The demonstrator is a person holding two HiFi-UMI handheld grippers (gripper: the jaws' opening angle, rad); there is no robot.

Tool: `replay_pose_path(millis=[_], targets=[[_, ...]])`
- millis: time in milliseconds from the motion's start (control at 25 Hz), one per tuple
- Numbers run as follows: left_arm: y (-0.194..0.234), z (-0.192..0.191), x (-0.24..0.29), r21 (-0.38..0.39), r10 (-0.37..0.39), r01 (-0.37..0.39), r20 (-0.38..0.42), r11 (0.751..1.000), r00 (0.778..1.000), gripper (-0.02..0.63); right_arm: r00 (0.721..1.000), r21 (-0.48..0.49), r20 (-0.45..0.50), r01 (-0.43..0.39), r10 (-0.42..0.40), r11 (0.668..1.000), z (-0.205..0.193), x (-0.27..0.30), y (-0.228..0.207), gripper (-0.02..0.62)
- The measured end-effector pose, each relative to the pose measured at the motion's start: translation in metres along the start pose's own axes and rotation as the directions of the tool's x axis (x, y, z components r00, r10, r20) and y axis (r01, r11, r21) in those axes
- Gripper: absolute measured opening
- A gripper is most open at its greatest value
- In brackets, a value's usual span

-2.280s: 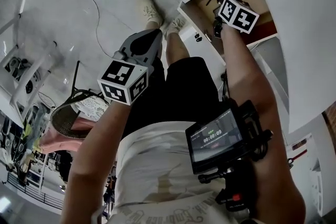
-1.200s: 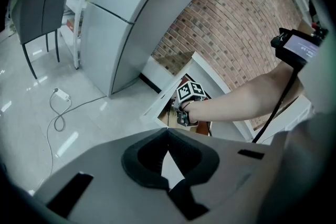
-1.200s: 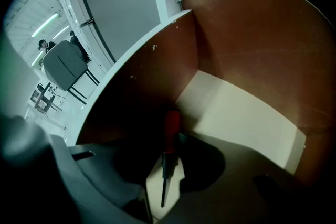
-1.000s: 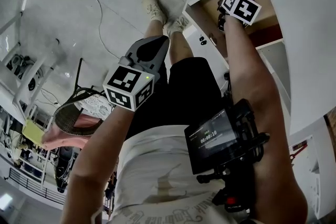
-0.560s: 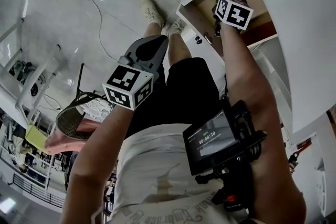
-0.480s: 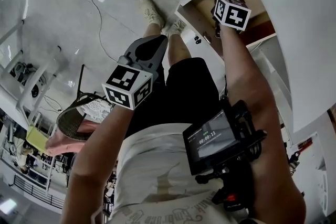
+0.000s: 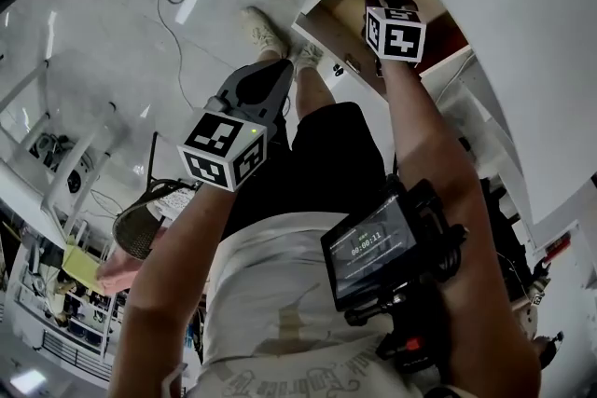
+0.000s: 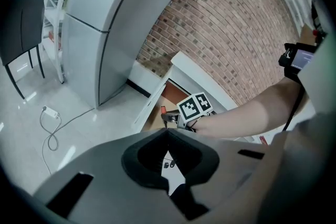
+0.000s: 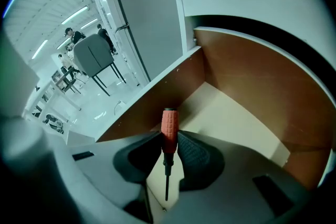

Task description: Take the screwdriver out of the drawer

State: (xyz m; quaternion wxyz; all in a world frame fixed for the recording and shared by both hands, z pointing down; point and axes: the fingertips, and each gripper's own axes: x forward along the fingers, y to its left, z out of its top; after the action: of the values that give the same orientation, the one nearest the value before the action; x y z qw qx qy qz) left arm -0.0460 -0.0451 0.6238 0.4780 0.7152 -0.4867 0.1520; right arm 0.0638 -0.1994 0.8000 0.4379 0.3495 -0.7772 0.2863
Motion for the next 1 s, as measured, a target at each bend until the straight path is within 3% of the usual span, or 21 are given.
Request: replay_pose_path(millis=[400, 1000], targets=[[-0.026, 0.027, 0.002, 0.078, -0.036, 0.037, -0.007, 0.996, 0.999, 0.02, 0.999, 0.013, 0.039, -0.033, 0.032, 0.999, 0.002, -0.041, 0.006, 0.106], [-0.053, 0.054, -0.02, 0.16, -0.035, 0.033, 0.011, 0.987, 0.999, 0.02, 0.993, -0.008, 0.116, -0.035, 0.036, 0.999, 0.005, -0.114, 0.004, 0.107]])
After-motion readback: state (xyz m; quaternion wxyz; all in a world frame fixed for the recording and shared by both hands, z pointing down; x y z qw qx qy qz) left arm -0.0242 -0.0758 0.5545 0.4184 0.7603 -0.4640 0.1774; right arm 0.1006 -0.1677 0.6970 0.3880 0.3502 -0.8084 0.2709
